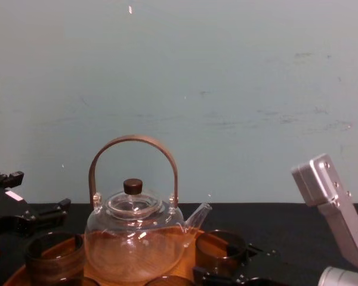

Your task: Pick up the glass from the table and place it on the tray.

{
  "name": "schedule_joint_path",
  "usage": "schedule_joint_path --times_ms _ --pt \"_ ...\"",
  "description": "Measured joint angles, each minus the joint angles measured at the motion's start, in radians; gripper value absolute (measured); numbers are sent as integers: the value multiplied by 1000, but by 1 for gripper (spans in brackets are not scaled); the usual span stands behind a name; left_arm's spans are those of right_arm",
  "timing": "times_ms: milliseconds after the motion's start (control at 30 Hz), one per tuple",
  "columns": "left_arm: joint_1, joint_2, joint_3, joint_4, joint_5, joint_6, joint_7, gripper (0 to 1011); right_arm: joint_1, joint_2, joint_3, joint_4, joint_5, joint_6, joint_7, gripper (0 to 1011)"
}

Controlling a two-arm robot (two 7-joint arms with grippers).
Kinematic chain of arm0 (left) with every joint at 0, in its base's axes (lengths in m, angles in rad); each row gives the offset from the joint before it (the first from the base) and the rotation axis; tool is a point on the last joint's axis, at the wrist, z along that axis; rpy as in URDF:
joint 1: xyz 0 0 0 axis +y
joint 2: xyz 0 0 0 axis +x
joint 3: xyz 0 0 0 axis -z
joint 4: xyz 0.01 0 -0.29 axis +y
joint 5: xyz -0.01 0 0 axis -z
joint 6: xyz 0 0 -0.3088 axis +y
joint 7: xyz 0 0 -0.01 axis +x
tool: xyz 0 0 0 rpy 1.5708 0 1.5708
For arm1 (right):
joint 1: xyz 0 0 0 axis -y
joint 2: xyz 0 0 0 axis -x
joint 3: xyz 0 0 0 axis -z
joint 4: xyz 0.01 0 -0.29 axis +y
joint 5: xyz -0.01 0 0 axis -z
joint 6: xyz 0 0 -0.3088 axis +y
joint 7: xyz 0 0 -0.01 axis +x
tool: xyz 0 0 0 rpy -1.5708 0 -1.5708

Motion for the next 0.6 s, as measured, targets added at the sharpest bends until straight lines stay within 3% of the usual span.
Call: schedule_joint_path --times_ms 400,500,533,600 --pt "0 0 0 0 0 0 0 1001 0 0 -1 0 -4 -1 -3 905" --pt "0 0 0 0 0 0 0 1001 0 1 -1 0 -4 0 -3 939" --pt "0 0 0 0 0 0 0 1001 -1 1 0 0 -4 1 -3 1002" --pt "0 0 0 0 0 0 0 1001 -1 1 0 0 -4 1 -3 1002"
